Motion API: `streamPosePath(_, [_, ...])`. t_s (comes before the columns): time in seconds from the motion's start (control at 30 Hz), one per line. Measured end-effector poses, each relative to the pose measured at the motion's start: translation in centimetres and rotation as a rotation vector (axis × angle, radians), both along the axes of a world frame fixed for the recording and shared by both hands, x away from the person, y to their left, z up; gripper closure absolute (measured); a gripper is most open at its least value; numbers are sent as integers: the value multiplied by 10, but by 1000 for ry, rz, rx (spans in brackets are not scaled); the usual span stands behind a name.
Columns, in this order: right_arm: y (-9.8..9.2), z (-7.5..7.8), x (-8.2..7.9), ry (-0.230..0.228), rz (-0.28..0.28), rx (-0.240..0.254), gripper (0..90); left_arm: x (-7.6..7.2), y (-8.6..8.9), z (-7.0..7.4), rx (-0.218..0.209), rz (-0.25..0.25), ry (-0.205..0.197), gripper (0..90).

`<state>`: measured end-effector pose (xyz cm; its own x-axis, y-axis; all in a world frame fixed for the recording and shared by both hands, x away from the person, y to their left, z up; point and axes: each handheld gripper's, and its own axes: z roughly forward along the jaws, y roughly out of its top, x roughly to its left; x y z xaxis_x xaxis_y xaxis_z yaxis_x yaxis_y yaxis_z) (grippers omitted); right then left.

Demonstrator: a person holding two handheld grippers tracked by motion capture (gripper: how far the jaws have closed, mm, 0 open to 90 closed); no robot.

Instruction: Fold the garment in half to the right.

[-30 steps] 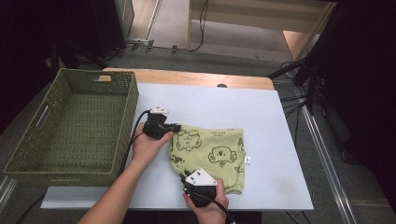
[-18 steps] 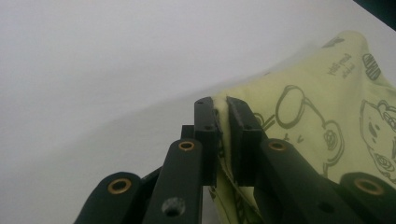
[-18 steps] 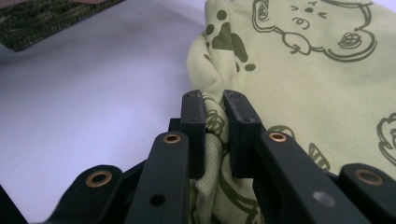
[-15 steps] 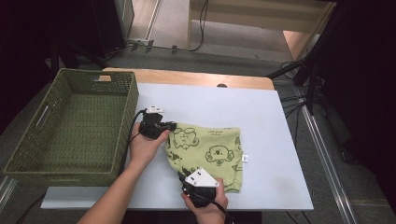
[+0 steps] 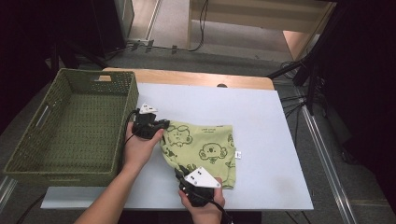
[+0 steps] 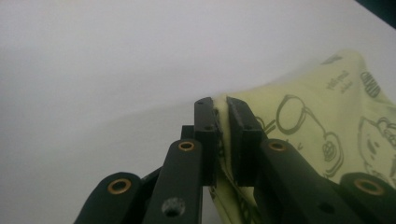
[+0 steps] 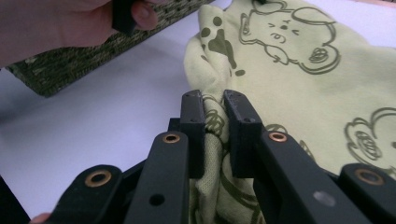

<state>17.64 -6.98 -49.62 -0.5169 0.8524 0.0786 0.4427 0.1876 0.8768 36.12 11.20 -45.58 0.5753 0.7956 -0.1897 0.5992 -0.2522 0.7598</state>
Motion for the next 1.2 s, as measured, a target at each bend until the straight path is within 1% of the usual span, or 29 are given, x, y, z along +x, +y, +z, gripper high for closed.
streamPosePath(0.07, [-7,2,-2,-7,-8,23,762,-1,-3,3,-12,-6,2,826])
streamPosePath(0.1, [-9,2,-3,-8,-12,33,762,-2,-5,4,-11,-7,-4,826])
streamPosePath(0.17, [-14,4,-5,-26,-23,37,762,-4,-9,6,-17,-17,-12,826])
streamPosePath(0.2, [-16,4,-6,-28,-28,41,762,-5,-11,8,-14,-21,-17,826])
streamPosePath(0.3, [-24,5,-8,-35,-41,50,760,-5,-18,11,-21,-34,-25,825])
streamPosePath(0.5, [-36,4,-11,-24,-63,92,757,-7,-34,21,-23,-61,-48,825])
streamPosePath(0.63, [-42,2,-14,-26,-60,100,757,-8,-45,27,-22,-76,-58,825])
streamPosePath(0.73, [-47,2,-15,-24,-77,118,757,-8,-54,30,-20,-95,-64,825])
streamPosePath(0.93, [-58,-1,-19,-16,-100,134,752,-5,-77,31,-17,-148,-66,826])
streamPosePath(1.07, [-66,-5,-20,4,-124,142,751,-3,-97,30,-8,-172,-62,826])
streamPosePath(1.2, [-78,-7,-20,35,-157,191,750,1,-119,27,11,-190,-57,827])
